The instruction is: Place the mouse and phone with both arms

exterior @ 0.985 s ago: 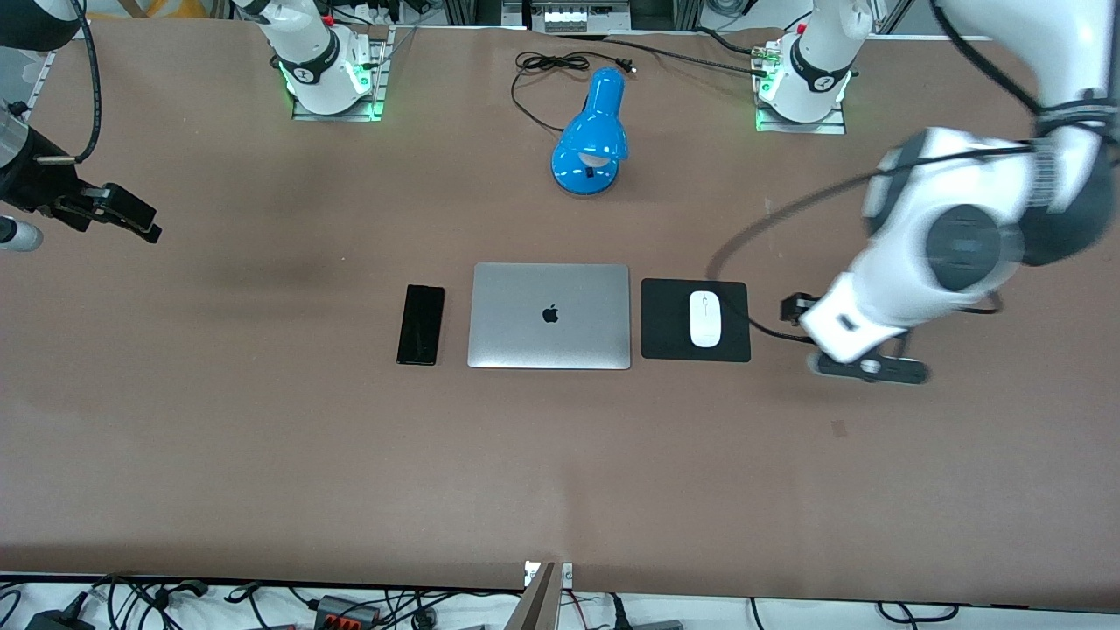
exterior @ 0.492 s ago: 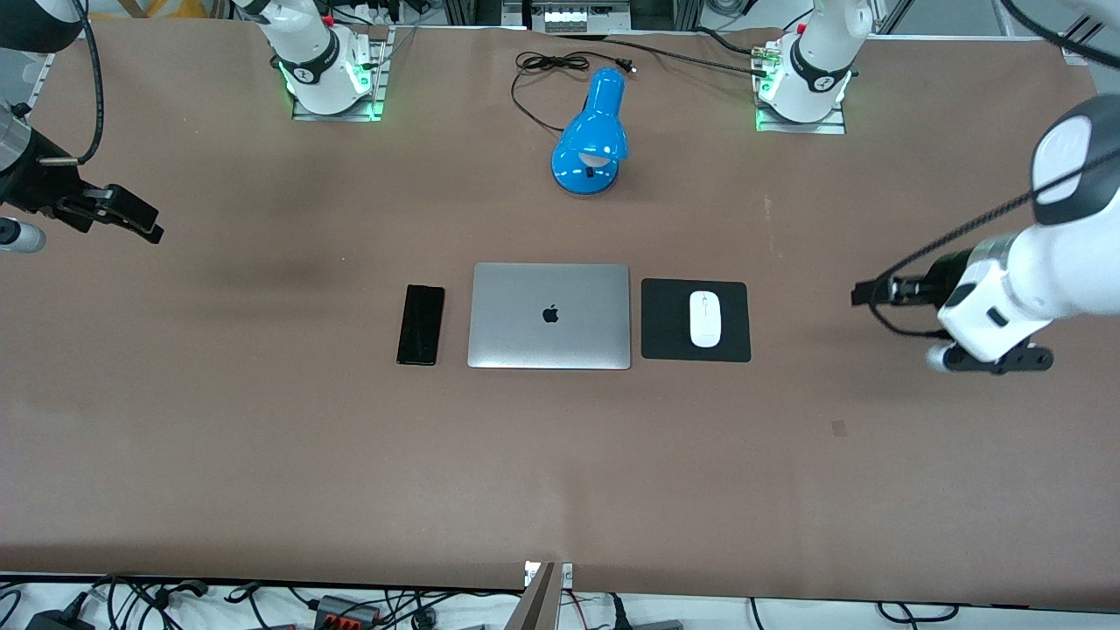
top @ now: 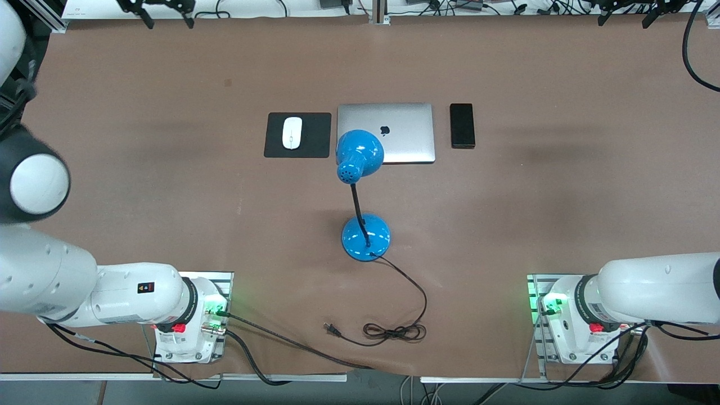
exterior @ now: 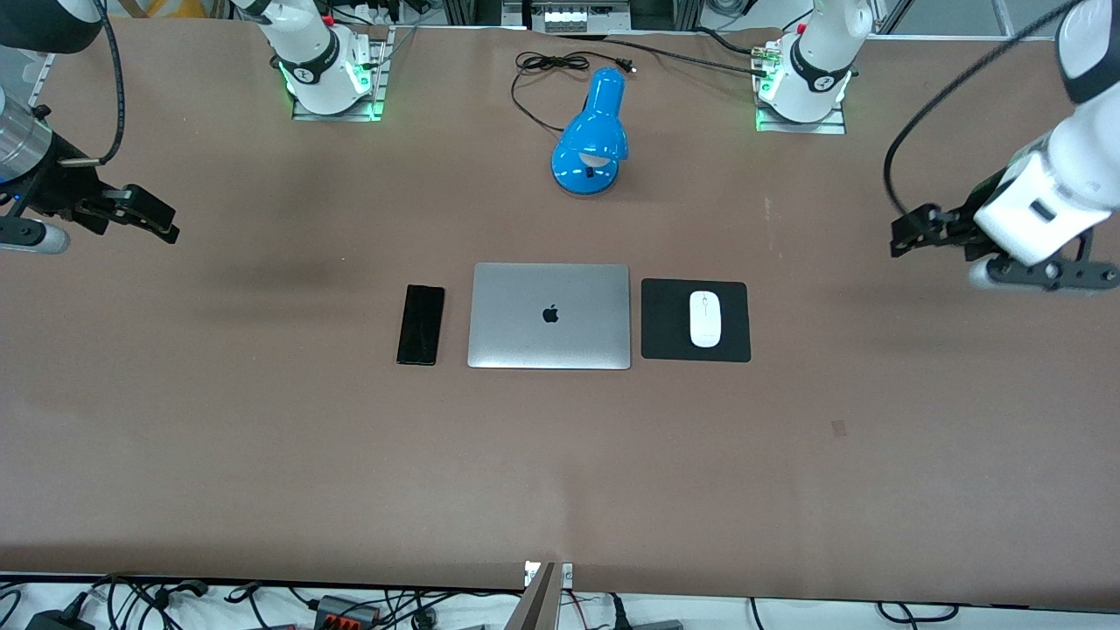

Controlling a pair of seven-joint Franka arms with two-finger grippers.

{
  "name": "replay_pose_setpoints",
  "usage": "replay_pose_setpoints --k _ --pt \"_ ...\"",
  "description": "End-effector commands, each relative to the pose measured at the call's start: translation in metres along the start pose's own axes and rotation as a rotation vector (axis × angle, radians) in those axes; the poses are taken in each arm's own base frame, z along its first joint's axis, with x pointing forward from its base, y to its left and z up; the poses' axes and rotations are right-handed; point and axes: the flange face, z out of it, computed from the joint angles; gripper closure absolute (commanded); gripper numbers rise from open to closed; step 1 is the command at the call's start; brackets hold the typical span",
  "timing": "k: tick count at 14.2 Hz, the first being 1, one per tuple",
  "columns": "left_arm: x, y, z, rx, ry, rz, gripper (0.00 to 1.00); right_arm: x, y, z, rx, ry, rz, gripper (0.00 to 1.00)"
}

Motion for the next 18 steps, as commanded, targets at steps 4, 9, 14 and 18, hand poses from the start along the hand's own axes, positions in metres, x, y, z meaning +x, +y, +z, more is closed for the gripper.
replay_pose_setpoints --k 4,9,14,18 --pt "-0.026 0.005 -0.013 0.026 0.048 0.026 0.00 0.010 0.015 -0.005 0.000 -0.009 0.017 0.00" --pt "-0.034 0.013 -0.022 0.048 0.057 0.034 0.00 0.011 0.016 -0.007 -0.001 -0.009 0.021 0.00" --pt "-0.032 0.009 -0.018 0.047 0.025 0.027 0.00 0.010 0.006 -0.007 -0.011 -0.012 -0.015 0.00" --pt "-0.034 0.016 -0.016 0.054 0.003 0.041 0.00 0.010 0.009 -0.005 -0.011 -0.016 -0.098 0.00"
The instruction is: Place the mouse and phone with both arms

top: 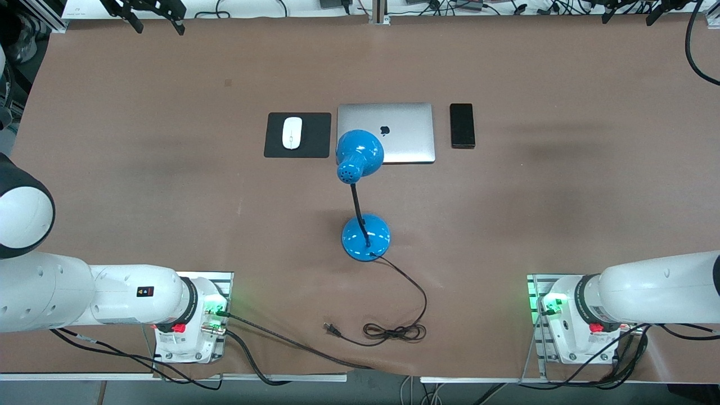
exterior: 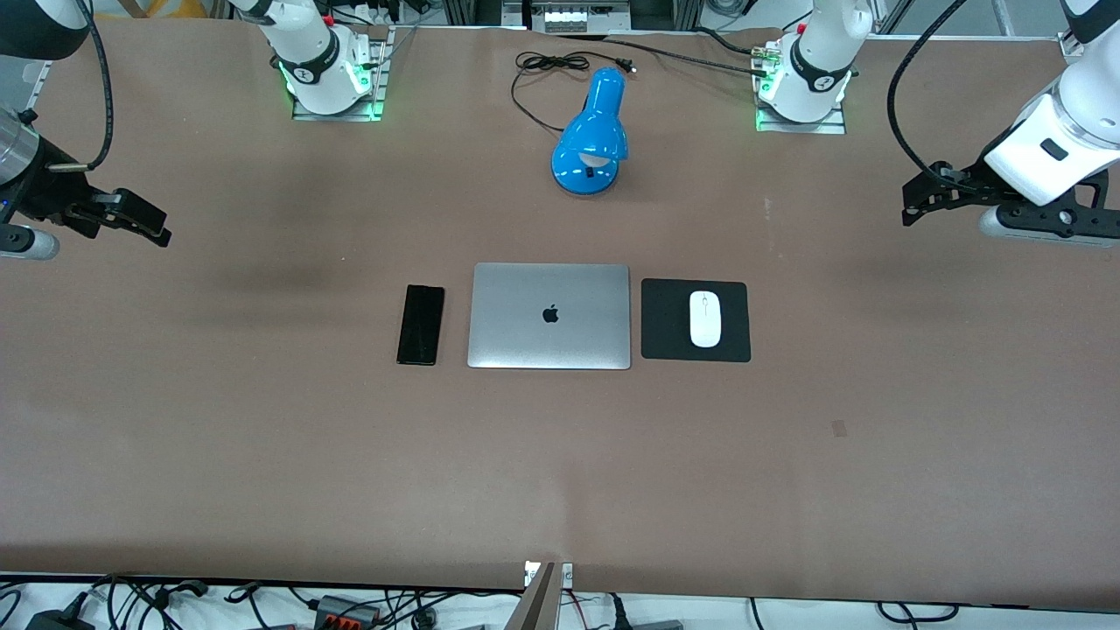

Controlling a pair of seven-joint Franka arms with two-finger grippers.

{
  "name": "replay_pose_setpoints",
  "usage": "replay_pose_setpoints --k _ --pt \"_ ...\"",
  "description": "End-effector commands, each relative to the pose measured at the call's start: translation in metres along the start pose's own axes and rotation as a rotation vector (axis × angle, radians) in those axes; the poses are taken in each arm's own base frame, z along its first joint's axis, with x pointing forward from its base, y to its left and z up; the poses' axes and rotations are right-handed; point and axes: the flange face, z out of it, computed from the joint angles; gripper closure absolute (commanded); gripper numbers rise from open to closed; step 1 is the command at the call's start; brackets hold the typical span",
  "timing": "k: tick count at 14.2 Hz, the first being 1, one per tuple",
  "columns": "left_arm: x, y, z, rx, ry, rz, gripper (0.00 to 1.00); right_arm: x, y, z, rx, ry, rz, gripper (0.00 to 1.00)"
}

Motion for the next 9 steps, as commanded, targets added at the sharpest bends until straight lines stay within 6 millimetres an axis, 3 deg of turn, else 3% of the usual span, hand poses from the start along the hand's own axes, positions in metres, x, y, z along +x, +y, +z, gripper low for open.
replay_pose_setpoints --k 1,9 --pt "-0.001 0.005 -0.005 0.024 0.006 0.011 0.00 0.002 0.002 -0.005 -0.011 -0.005 -0.046 0.00" --pt "0.024 0.004 -0.009 0.015 0.021 0.012 0.00 0.002 0.006 -0.004 -0.008 -0.008 -0.045 0.00"
